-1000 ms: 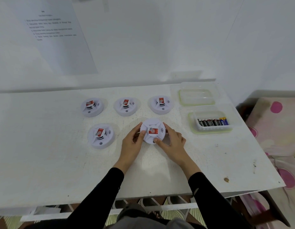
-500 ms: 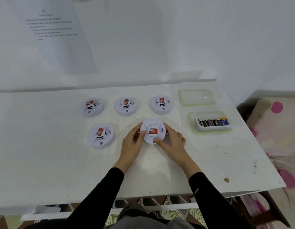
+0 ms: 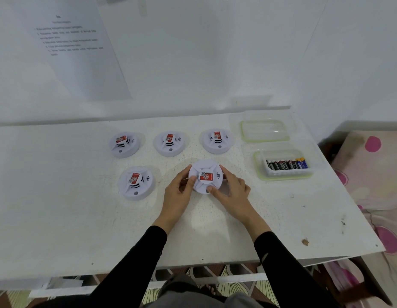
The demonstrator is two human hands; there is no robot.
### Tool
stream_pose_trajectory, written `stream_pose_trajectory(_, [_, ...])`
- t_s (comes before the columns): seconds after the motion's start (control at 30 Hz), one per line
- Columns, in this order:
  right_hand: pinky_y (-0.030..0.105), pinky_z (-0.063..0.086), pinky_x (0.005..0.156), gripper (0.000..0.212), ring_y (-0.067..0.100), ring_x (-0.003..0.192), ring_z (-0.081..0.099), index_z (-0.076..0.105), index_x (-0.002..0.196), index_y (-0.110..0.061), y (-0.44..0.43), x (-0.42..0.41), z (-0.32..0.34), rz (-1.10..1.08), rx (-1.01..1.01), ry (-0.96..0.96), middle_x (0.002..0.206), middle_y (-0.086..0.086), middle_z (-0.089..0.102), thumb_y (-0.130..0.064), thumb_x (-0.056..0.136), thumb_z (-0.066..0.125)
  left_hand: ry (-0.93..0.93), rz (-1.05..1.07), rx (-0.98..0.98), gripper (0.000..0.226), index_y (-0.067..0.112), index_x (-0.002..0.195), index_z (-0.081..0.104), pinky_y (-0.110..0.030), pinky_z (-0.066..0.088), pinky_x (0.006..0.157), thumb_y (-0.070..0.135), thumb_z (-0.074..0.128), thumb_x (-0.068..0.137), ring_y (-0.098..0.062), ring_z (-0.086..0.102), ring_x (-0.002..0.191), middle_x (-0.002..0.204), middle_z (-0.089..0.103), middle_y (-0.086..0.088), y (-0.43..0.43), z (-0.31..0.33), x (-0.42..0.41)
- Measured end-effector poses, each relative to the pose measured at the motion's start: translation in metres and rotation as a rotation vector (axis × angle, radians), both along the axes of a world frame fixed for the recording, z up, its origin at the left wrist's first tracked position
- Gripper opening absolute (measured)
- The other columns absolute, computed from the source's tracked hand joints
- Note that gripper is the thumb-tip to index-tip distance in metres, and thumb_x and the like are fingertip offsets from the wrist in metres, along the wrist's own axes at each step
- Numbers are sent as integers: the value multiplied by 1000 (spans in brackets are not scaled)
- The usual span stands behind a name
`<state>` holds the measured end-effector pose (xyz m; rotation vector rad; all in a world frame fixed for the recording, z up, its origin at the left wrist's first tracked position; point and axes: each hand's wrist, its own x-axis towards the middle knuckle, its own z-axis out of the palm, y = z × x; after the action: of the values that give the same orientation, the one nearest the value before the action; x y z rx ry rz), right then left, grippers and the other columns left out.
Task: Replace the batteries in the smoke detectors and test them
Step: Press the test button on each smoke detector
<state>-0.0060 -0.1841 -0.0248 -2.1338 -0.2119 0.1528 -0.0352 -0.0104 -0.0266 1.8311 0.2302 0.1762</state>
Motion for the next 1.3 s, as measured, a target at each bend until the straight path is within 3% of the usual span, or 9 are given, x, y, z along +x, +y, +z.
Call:
stream_pose_trajectory(0.17, [23, 8, 99, 71, 9, 116, 33, 17, 150, -40, 0, -2, 6, -5, -28, -18, 124, -17, 44, -50, 91, 56, -4, -10, 2, 42, 22, 142, 53, -3, 45, 84, 31, 54, 101, 16, 56, 112, 131, 62, 14, -1, 2, -2])
stream_pose_trajectory(0.3, [24, 8, 100, 59, 11, 117, 35, 22, 145, -51, -2, -2, 5, 38, -35, -35, 123, -14, 49, -46, 94, 53, -9, -13, 1, 40, 23, 141, 53, -8, 48, 88, 30, 54, 102, 13, 57, 112, 129, 62, 17, 0, 1, -2])
stream_pose_trajectory(0.4, [26, 9, 103, 56, 12, 117, 35, 23, 145, -51, -4, -1, 3, 56, -41, -32, 120, -12, 50, -44, 96, 50, -6, -16, -3, 41, 27, 143, 49, -5, 46, 85, 27, 54, 102, 20, 55, 109, 127, 58, 22, -1, 3, -2])
stream_pose_trajectory(0.67, [27, 9, 107, 54, 11, 119, 37, 28, 143, -52, -5, -1, 4, 52, 1, -12, 120, -12, 54, -30, 98, 48, -4, -21, -4, 41, 29, 143, 49, -3, 44, 85, 27, 54, 102, 21, 54, 110, 131, 59, 16, -1, 3, -1])
stream_pose_trajectory(1.3, [25, 8, 106, 52, 13, 118, 38, 30, 143, -51, -4, -2, 4, 35, -1, -28, 115, -10, 55, -31, 99, 49, -5, -20, -32, 40, 30, 142, 51, -5, 45, 85, 27, 55, 102, 17, 55, 111, 131, 60, 16, 0, 3, -2])
